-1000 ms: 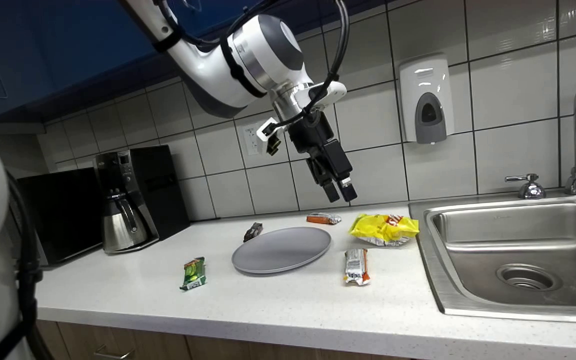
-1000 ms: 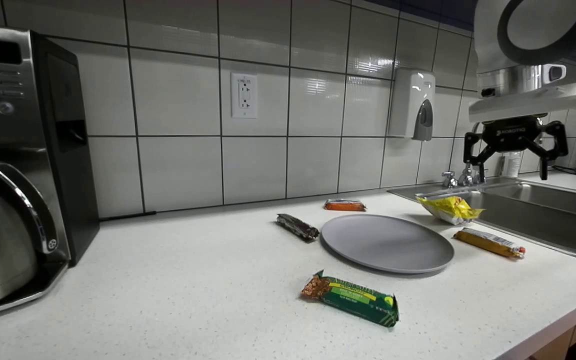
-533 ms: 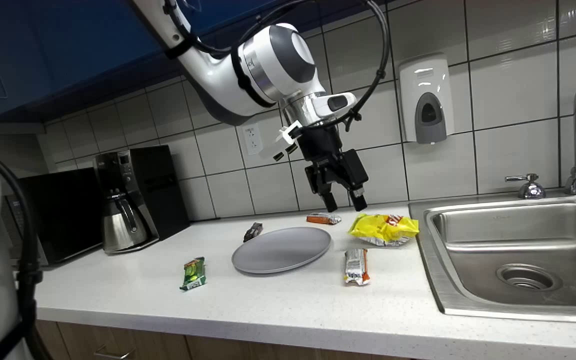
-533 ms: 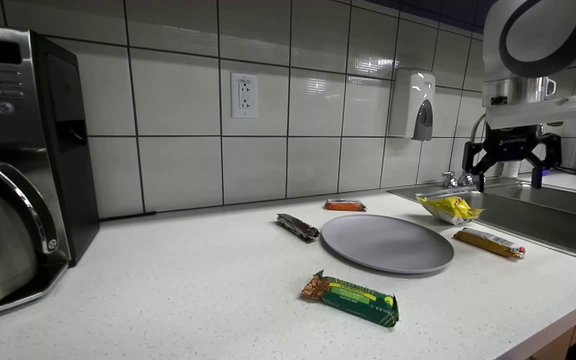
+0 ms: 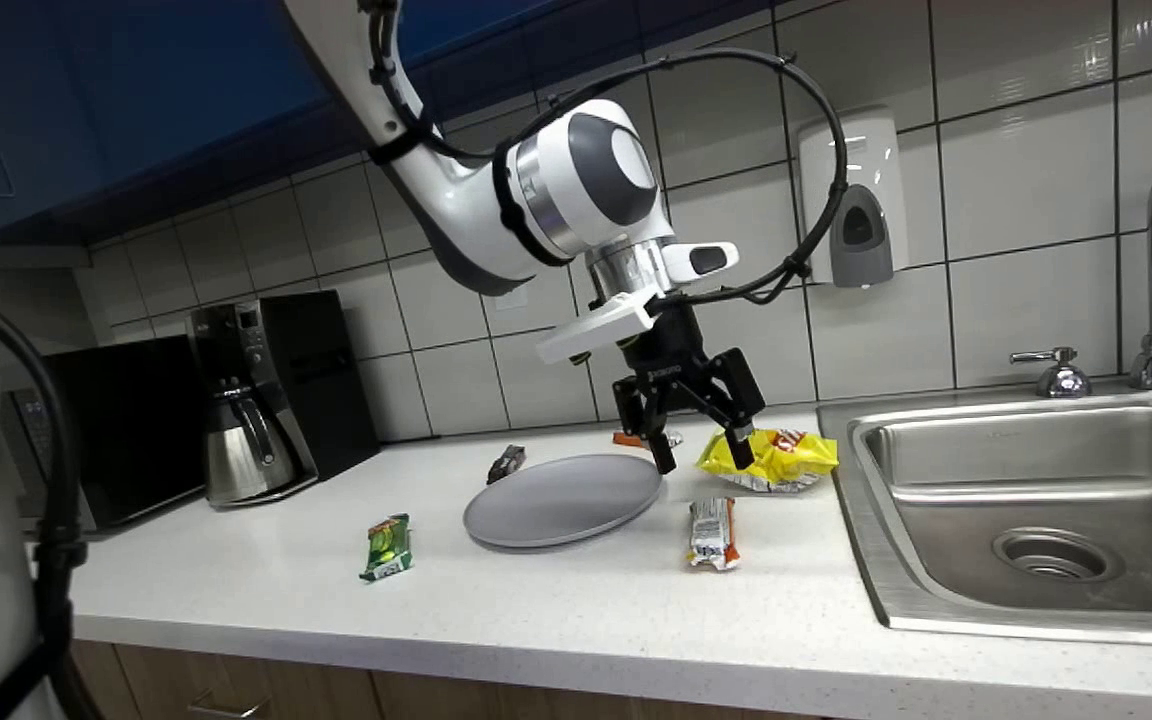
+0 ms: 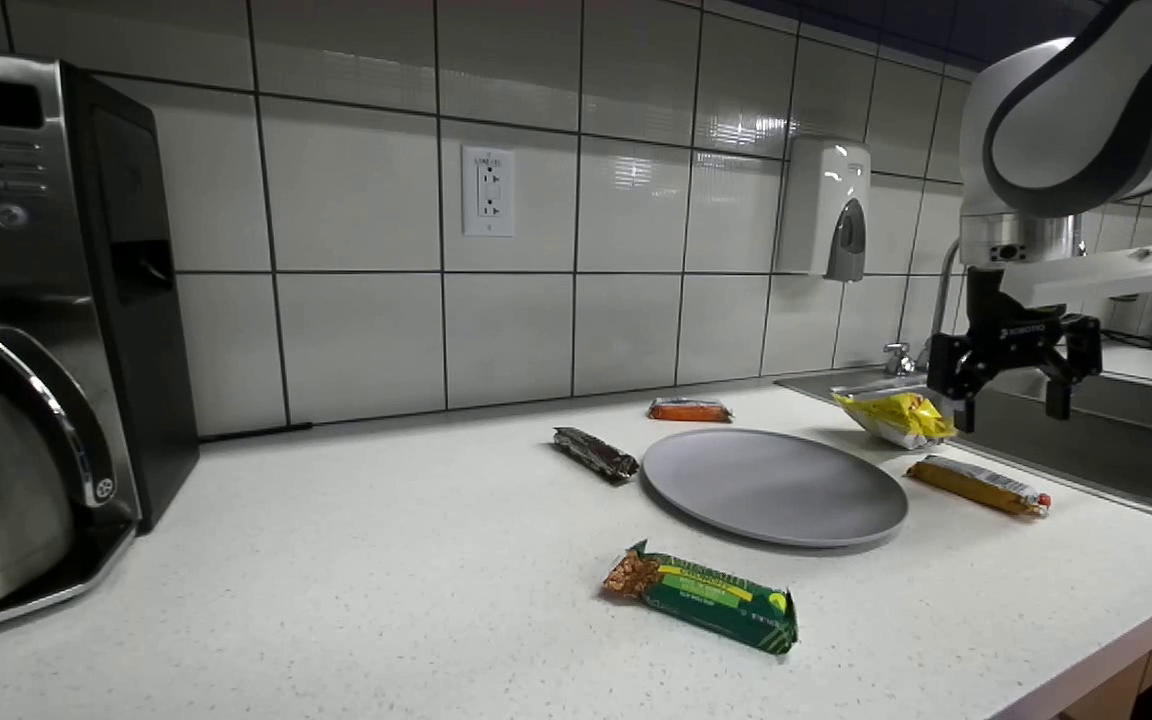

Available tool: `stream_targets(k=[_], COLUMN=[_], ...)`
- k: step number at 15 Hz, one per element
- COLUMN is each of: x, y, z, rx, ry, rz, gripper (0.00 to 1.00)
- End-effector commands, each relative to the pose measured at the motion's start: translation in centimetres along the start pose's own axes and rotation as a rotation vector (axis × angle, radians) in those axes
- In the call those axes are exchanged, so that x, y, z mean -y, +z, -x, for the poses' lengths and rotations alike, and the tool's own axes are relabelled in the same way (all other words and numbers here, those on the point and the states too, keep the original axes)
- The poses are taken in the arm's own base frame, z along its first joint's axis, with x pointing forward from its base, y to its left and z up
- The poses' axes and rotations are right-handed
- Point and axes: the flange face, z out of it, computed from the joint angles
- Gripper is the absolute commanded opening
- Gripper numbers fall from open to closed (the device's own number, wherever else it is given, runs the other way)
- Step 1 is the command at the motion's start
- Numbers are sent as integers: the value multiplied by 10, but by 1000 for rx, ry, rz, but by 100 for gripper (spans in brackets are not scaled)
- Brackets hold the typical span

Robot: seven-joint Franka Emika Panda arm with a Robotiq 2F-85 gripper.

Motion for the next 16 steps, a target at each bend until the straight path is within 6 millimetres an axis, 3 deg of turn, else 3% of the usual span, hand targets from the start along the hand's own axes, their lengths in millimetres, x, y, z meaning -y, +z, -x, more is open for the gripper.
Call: stream_targets(k=[1, 8, 9, 16], x=[-3, 0, 6, 5], y=[17, 49, 44, 51], z=[-3, -9, -2, -5], rx=[3, 6, 18, 16], ry=[-80, -126, -108, -113], rz=[-16, -17, -7, -6], gripper=[100, 100, 100, 100])
